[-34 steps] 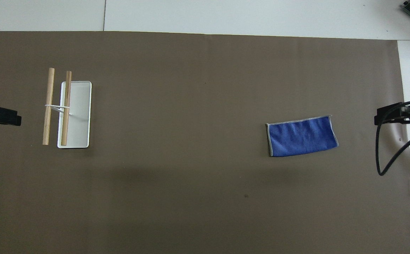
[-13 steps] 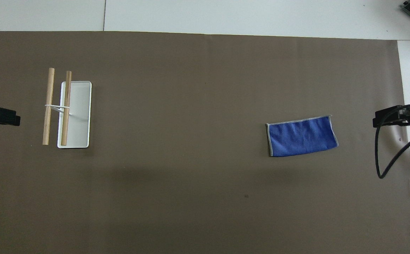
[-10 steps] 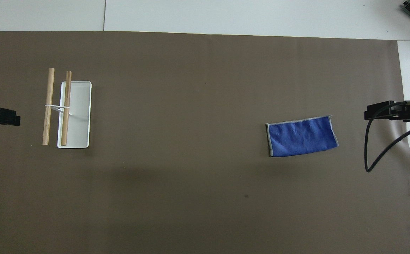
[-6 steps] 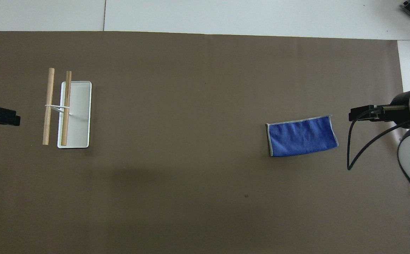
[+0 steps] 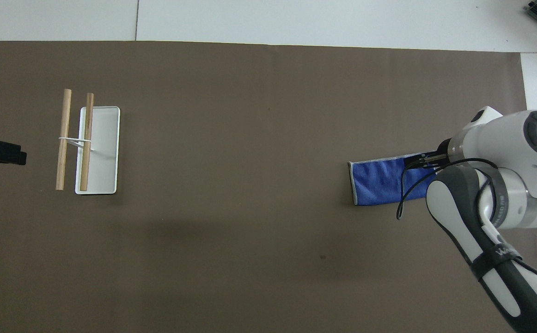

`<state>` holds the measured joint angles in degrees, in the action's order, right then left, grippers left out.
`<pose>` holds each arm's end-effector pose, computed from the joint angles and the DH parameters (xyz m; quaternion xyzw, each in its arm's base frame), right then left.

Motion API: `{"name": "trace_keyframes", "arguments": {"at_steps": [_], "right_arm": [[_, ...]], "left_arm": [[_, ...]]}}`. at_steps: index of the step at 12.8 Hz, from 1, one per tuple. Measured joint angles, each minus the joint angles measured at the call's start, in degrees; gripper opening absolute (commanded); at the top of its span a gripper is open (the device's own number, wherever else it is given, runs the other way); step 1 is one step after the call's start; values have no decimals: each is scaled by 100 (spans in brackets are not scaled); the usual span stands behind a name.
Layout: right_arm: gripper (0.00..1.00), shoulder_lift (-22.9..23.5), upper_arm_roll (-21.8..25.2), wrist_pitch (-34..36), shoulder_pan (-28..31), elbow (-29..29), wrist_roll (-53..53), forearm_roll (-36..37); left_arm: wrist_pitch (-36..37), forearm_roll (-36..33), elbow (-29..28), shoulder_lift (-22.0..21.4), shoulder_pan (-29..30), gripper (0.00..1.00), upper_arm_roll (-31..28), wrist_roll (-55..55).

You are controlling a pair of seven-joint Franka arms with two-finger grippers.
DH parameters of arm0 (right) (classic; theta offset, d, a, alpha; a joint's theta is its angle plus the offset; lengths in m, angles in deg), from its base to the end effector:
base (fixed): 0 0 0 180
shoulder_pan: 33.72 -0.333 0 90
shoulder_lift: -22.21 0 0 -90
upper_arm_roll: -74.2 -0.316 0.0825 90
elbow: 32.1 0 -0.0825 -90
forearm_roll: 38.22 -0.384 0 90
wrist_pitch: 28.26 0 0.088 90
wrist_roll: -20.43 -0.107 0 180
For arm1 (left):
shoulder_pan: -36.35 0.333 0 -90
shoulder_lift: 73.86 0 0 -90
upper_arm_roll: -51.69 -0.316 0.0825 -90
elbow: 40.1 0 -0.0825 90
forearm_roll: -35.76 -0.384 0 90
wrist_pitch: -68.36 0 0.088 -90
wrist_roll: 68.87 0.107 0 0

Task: Right arm passes towel to left arm to hang
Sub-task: 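Reach the right gripper down to the blue towel's edge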

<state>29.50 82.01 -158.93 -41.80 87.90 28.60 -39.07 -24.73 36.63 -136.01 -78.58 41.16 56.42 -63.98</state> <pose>0.5715 0.0043 0.3680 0.9971 0.0697 0.0298 0.0049 0.5334 -0.0026 0.6250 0.9990 -0.0416 0.0166 0.0035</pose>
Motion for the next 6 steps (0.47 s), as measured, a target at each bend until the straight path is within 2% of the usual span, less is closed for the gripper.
{"name": "trace_keyframes", "arguments": {"at_steps": [2, 6], "right_arm": [[100, 309, 2, -823, 3, 366, 269, 0], [100, 422, 2, -1178, 5, 671, 396, -29]], "left_arm": [[0, 0, 0, 0, 0, 100, 0, 0], [0, 0, 0, 0, 0, 100, 0, 0]]}}
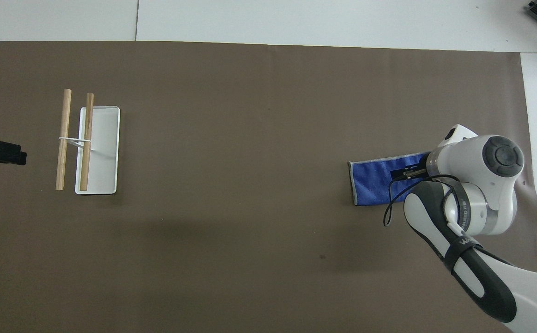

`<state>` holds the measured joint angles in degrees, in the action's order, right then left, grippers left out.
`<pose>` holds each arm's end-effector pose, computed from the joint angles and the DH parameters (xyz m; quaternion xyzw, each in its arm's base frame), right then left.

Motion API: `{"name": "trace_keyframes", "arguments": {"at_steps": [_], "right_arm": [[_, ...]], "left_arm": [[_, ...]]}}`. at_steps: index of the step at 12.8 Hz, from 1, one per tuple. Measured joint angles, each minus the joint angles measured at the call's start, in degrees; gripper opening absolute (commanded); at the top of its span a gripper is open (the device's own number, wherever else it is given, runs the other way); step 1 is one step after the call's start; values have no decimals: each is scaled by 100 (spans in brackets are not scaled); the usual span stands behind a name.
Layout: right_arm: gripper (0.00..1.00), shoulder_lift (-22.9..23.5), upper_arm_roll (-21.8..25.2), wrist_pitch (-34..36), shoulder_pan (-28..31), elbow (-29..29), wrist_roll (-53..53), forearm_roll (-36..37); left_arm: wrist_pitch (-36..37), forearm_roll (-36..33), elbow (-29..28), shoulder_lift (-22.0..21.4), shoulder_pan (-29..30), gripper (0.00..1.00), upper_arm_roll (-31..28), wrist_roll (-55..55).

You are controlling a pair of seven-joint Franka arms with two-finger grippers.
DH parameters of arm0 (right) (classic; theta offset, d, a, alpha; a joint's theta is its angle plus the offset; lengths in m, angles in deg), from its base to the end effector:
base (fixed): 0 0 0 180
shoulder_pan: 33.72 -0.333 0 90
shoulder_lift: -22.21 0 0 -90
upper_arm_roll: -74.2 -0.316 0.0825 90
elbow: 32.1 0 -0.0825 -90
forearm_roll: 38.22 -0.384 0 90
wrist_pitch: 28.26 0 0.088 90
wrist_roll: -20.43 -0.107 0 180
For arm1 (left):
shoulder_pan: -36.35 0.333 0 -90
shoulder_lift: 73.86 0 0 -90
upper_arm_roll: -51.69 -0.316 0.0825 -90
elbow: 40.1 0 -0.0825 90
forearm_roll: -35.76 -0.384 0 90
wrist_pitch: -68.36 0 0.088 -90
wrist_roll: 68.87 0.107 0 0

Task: Right arm passes towel to left arm to hang
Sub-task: 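Reach the right gripper down to the blue towel's edge, then close the right gripper on the blue towel's edge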

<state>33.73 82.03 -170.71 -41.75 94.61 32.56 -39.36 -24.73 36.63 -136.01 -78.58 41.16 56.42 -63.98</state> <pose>0.5570 0.0023 0.2955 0.9941 0.1016 0.0369 0.0111 0.5334 -0.0026 0.6250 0.9990 -0.0416 0.0166 0.0035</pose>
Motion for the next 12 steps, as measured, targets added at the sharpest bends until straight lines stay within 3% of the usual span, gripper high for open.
{"name": "trace_keyframes", "arguments": {"at_steps": [3, 4, 7, 8, 9, 12], "right_arm": [[100, 0, 0, -162, 0, 164, 131, -214], [88, 0, 1, -175, 2, 186, 198, -240], [25, -1, 1, -184, 2, 212, 232, -326], [9, -13, 4, -194, 3, 211, 232, -327], [0, -41, 6, -193, 5, 211, 232, -328], [0, -59, 2, -144, 6, 146, 230, -368]], "left_arm": [[0, 0, 0, 0, 0, 100, 0, 0], [0, 0, 0, 0, 0, 100, 0, 0], [0, 0, 0, 0, 0, 100, 0, 0], [0, 0, 0, 0, 0, 100, 0, 0], [0, 0, 0, 0, 0, 100, 0, 0], [0, 0, 0, 0, 0, 100, 0, 0]]}}
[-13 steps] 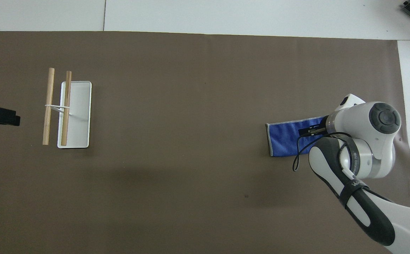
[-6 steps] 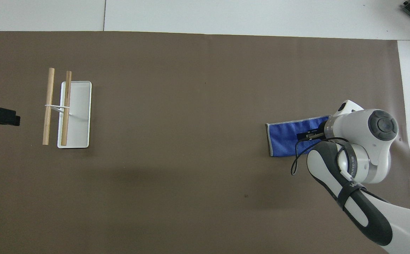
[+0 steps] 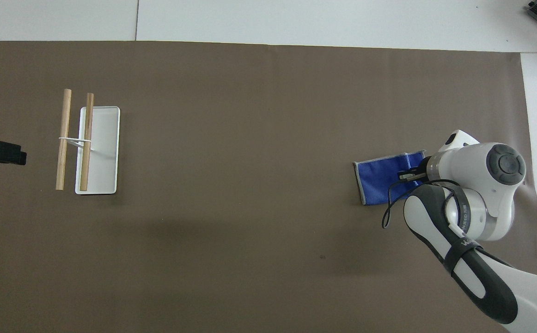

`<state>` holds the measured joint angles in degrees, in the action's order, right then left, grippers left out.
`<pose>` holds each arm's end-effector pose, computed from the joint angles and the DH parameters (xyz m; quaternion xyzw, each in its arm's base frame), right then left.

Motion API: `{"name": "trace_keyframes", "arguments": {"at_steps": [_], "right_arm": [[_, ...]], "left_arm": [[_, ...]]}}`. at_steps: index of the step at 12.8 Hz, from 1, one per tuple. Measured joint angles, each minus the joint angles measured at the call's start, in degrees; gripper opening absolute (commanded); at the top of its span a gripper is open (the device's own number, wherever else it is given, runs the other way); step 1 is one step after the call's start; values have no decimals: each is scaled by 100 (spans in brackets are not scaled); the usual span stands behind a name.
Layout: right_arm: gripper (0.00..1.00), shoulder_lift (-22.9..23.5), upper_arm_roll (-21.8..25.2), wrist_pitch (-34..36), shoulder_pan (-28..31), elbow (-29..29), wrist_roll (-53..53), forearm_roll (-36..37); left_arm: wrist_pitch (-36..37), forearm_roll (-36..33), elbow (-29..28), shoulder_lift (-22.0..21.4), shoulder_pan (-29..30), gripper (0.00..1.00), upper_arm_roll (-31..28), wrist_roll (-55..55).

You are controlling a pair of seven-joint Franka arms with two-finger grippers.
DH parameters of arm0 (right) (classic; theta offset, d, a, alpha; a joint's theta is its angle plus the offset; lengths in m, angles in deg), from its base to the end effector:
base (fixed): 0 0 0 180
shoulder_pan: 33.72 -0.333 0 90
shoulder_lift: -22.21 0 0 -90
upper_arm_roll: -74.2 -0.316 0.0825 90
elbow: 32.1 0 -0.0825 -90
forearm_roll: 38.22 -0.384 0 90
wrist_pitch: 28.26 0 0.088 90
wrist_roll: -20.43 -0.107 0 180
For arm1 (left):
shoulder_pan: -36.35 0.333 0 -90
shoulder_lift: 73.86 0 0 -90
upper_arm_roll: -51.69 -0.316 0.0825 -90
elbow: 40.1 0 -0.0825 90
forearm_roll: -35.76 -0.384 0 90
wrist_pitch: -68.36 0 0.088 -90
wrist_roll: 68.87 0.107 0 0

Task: Right arm passes towel to left arm to hang
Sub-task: 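Close the right gripper on the blue towel's edge, then lift the towel with the right gripper while the left gripper reaches inward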

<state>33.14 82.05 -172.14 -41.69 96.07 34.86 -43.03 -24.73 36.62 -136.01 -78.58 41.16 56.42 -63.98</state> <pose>0.5514 0.0008 0.2931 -0.9944 -0.0957 -0.0443 0.0078 0.5334 -0.0026 0.6250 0.9990 -0.0416 0.0166 0.0034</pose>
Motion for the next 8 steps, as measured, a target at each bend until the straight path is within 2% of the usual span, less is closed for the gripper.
{"name": "trace_keyframes", "arguments": {"at_steps": [4, 6, 8], "right_arm": [[0, -46, -14, 672, -121, -595, -410, -323], [0, -81, -24, 895, -317, -857, -954, -349], [0, -126, -34, 1473, -526, -1362, -1570, -389]], "left_arm": [[0, 0, 0, 0, 0, 100, -1, 0], [0, 0, 0, 0, 0, 100, -1, 0], [0, 0, 0, 0, 0, 100, -1, -1]]}}
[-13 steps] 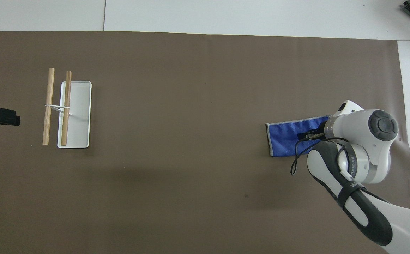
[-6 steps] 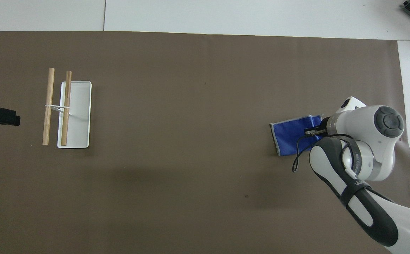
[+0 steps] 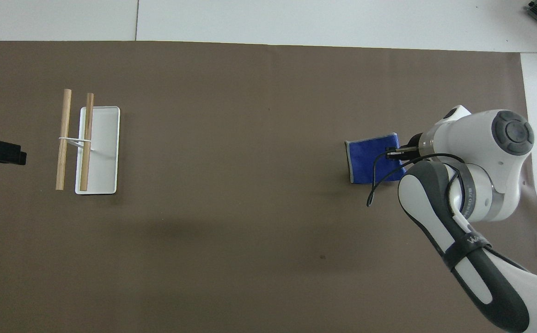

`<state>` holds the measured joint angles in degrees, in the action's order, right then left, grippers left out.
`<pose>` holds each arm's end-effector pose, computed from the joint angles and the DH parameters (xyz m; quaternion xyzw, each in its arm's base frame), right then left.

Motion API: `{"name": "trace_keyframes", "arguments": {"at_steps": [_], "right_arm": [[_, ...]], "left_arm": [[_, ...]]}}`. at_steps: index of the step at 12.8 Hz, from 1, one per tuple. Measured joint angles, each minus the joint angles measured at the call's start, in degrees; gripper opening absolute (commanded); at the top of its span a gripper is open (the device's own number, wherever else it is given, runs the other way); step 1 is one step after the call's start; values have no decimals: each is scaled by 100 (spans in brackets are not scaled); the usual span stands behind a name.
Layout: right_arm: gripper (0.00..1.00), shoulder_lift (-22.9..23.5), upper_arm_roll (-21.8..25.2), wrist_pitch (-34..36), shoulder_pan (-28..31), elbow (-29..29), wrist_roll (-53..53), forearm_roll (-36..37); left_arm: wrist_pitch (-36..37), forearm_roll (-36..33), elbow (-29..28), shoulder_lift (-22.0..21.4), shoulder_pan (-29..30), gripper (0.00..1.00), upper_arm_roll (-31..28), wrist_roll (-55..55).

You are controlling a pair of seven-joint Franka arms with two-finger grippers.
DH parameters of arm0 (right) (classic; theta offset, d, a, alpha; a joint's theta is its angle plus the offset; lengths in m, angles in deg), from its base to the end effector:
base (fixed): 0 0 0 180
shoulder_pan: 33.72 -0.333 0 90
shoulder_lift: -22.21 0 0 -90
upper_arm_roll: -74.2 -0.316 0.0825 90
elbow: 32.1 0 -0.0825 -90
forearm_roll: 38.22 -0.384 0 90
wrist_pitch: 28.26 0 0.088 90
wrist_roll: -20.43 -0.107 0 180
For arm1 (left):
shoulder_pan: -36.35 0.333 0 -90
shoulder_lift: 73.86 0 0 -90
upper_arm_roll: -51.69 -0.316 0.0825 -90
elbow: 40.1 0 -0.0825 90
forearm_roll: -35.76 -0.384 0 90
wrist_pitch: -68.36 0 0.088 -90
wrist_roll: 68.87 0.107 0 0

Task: Right arm passes towel to left arm to hang
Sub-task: 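Lift the towel with the right gripper while the left gripper reaches inward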

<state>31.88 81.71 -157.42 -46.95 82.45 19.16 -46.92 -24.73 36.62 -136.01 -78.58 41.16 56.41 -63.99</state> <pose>0.5917 0.0657 0.3849 -0.9978 0.0051 -0.0410 0.0526 0.5334 -0.0025 0.6250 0.9990 -0.0414 0.0166 0.0034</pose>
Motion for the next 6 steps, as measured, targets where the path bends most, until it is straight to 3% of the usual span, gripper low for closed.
{"name": "trace_keyframes", "arguments": {"at_steps": [3, 6], "right_arm": [[0, -126, -7, 974, -98, -847, -637, -560], [0, -418, 25, 1300, -51, -1071, -1219, -1403]], "left_arm": [[4, 0, 0, 0, -6, 100, 29, -2], [29, 1, -28, -6, -15, 100, 122, -328]]}}
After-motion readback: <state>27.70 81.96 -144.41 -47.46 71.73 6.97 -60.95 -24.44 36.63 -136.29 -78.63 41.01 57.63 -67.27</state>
